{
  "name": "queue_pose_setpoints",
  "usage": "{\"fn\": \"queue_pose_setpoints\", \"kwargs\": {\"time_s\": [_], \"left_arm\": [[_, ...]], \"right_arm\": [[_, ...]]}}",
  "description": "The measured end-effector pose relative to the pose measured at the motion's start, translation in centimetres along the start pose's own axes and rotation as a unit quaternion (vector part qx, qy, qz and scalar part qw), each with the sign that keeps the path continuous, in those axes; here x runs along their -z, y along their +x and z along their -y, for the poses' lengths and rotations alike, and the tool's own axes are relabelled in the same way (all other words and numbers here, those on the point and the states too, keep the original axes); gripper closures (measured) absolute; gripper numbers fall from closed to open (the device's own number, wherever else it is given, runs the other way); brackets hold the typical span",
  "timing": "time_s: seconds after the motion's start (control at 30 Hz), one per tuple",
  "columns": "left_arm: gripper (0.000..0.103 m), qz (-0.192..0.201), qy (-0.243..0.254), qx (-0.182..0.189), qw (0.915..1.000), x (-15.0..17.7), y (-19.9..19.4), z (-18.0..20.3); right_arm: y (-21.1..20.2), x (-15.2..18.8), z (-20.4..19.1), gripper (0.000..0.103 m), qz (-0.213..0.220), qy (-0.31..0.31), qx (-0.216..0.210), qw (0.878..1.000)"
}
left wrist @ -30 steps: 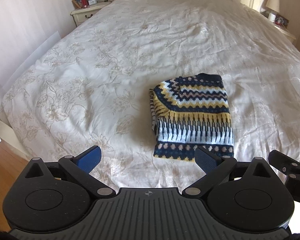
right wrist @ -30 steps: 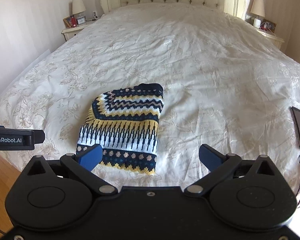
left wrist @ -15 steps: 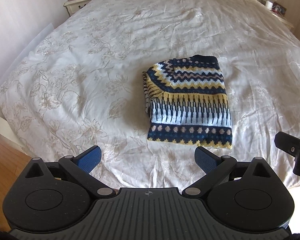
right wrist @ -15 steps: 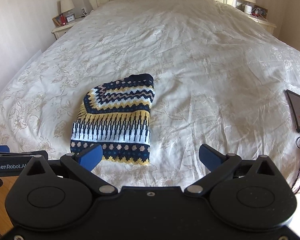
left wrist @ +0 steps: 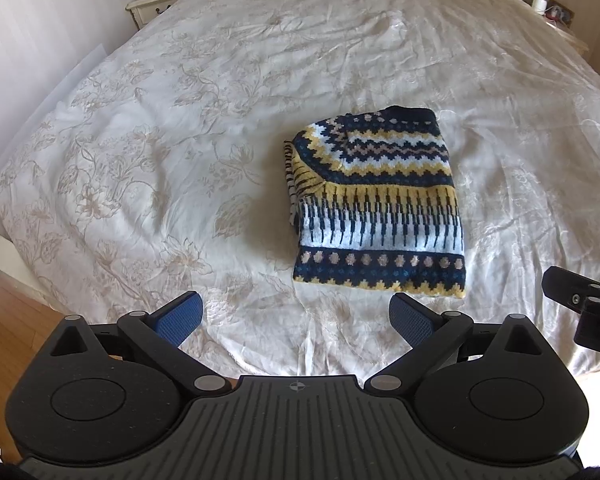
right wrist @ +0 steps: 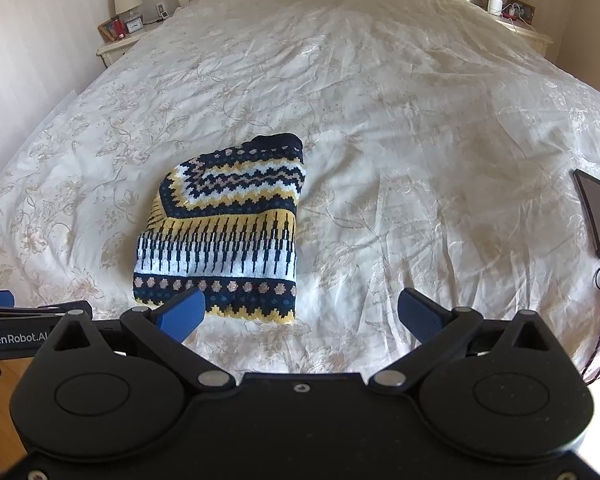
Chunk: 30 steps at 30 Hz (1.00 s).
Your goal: Fold small clothes
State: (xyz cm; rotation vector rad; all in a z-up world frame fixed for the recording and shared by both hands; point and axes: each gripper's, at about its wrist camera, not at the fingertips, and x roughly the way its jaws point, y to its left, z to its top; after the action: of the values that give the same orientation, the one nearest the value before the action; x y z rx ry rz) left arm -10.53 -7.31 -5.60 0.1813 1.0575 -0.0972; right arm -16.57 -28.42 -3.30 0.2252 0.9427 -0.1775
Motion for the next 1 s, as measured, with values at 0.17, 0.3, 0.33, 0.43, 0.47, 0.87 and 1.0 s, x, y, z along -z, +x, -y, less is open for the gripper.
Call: {"fn": "queue_pose_setpoints", "kwargs": {"time_s": [0.17, 0.3, 0.33, 0.43, 0.47, 0.87, 1.0], "left_arm": [[0.002, -0.002, 0.004, 0.0, 1.0, -0.3, 0.3, 0.1], [0.002, -0.004, 0.005, -0.002, 1.0, -0.7, 0.5, 0.1], [0.002, -0.005, 0.005, -0.002, 1.0, -0.8, 0.5, 0.1], [0.002, -0.006, 0.006, -0.004, 1.0, -0.9, 0.6, 0.1], [0.002, -0.006, 0.007, -0.005, 0.9999, -0.9, 0.6, 0.0], [0.002, -0.013, 0.011, -0.009, 0.9998, -1.1, 1.0, -0.1], [0.002, -0.015, 0.011, -0.01, 0.9998, -1.1, 1.0, -0.2]], "right_arm": [[0.7, -0.4, 0.2, 0.001, -0.015, 0.004, 0.007, 1.0], [1.1, -0.7, 0.1, 0.001, -0.022, 0.004, 0.01, 1.0], [1.1, -0.7, 0.1, 0.001, -0.024, 0.004, 0.01, 1.0], [1.4, -0.8, 0.0, 0.001, -0.028, 0.002, 0.011, 1.0], [1.4, -0.9, -0.1, 0.001, -0.029, 0.002, 0.011, 1.0], [2.2, -1.0, -0.1, 0.001, -0.044, 0.005, 0.017, 0.999], [2.3, -0.9, -0.1, 0.001, -0.047, 0.006, 0.016, 0.999]]}}
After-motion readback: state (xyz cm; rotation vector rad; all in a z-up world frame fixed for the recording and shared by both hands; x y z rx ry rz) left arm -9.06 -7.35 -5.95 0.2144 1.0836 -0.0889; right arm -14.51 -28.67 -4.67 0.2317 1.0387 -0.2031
